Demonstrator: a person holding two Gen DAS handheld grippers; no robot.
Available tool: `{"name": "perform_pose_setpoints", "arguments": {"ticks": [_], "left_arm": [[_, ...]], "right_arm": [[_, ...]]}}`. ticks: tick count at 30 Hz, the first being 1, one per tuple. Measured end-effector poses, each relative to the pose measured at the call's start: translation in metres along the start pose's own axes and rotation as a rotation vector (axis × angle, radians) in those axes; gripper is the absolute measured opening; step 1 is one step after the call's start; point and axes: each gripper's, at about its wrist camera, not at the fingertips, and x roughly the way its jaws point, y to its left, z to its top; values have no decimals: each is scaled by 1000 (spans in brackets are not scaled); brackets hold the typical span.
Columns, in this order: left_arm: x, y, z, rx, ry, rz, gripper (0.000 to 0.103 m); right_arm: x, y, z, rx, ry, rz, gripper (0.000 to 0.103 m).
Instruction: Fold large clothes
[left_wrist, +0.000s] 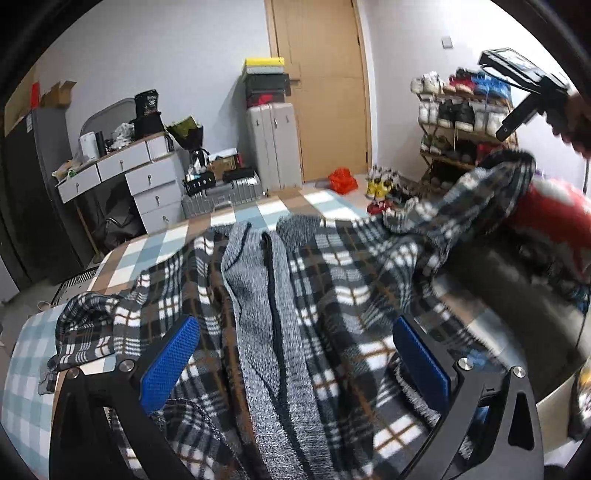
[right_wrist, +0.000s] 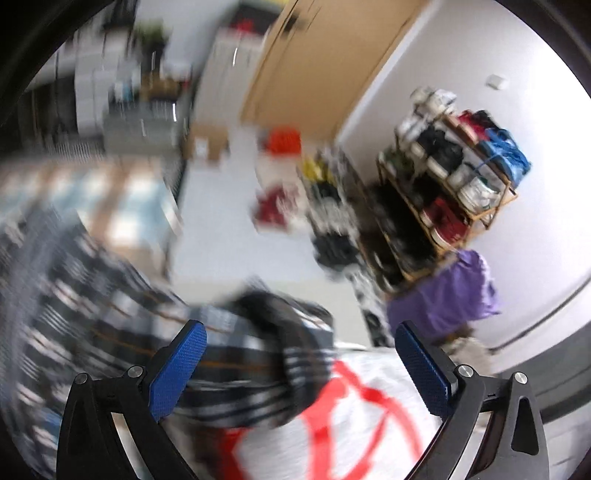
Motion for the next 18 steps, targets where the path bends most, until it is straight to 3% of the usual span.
{"name": "perform_pose_setpoints", "arguments": {"ticks": [3,8,11,14,15,16,18], "left_arm": [[8,4,-3,-7,46,-8,102],[18,7,-5,-23,93,-32,102],[17,2,-7,6,89,-20,102],[17,-4,-7,38,77,-12,102],[19,-6,-7,46,73,-12,102],[18,-8,-7,51,73,-14,102],[20,-11,-7,61,75,-22,102]], "right_arm": [[31,-1,4,-96,100,-71,102],[72,-9,13,-88,211,-88,102],[95,0,10,-155,290,-103,94],[111,-2,17,-128,311,-93,73],[115,-4,19,-101,314,-77,59],[118,-4,23,-84,315,-56,38],[122,-6,25,-45,316,-29,12]]}}
